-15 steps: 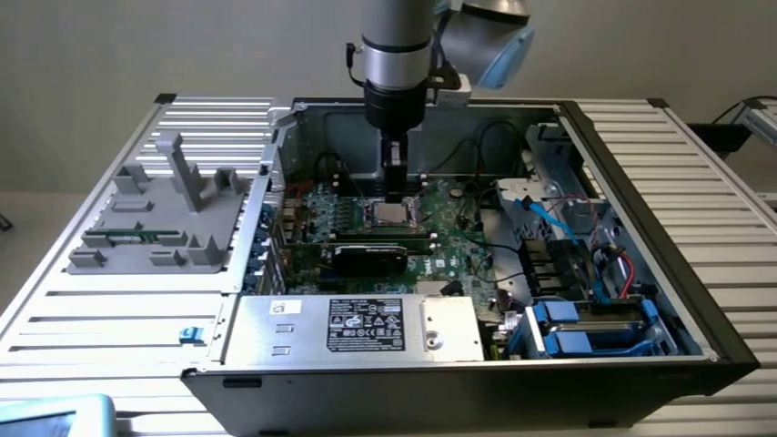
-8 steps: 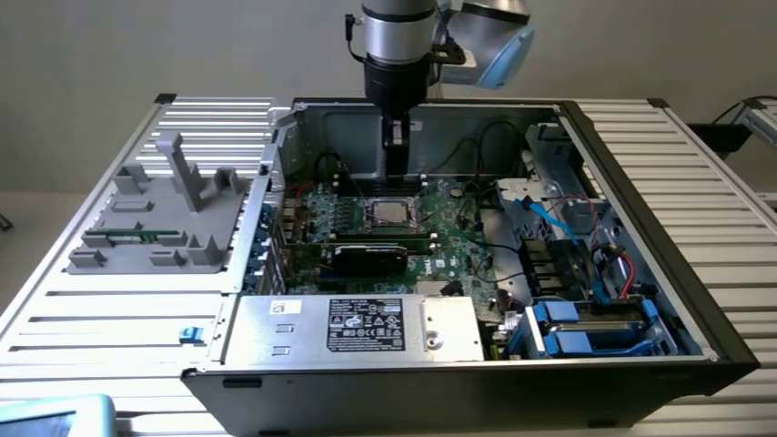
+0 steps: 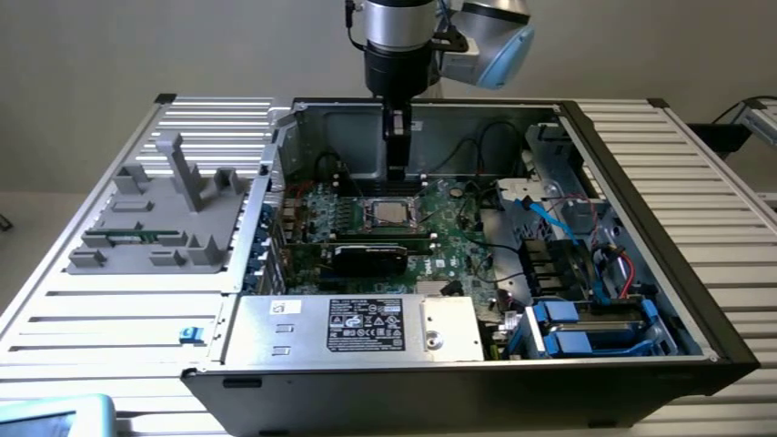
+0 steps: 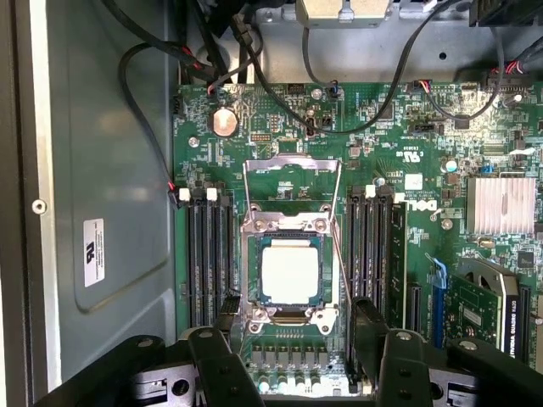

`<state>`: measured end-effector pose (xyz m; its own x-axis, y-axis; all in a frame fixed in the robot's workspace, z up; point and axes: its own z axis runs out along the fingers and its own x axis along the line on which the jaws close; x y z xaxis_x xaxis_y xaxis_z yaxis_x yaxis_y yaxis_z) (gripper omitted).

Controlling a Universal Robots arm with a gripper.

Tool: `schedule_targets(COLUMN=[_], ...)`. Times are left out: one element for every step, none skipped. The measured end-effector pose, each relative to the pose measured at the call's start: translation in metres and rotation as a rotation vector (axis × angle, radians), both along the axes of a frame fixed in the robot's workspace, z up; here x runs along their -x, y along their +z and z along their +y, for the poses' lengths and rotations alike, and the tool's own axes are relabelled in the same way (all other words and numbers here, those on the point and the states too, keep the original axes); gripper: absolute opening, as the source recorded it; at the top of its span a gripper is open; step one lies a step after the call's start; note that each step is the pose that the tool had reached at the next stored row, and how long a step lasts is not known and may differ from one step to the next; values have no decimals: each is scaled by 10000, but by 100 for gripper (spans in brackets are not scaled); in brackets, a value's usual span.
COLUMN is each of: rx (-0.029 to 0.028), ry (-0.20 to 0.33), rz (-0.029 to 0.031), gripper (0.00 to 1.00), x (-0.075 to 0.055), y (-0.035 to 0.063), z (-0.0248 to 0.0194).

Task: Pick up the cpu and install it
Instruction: 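Pick up the cpu and move it towards the insertion slot, then place the cpu into insertion slot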

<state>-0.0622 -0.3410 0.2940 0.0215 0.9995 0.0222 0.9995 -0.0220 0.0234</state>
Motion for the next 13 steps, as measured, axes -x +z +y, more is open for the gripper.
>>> schedule_targets(rx=[0,0,0,1,1,1,1,2,1,1,1,1,1], ry=[0,0,0,0,0,0,0,0,0,0,0,0,0], rz=[0,1,0,0,1,1,1,1,0,1,1,1,0], gripper=[64,64,64,64,64,64,64,64,64,64,64,64,62], x=[0,0,0,0,0,0,0,0,0,0,0,0,0], y=[0,0,0,0,0,0,0,1,0,0,0,0,0], z=[0,0,0,0,0,0,0,0,0,0,0,0,0])
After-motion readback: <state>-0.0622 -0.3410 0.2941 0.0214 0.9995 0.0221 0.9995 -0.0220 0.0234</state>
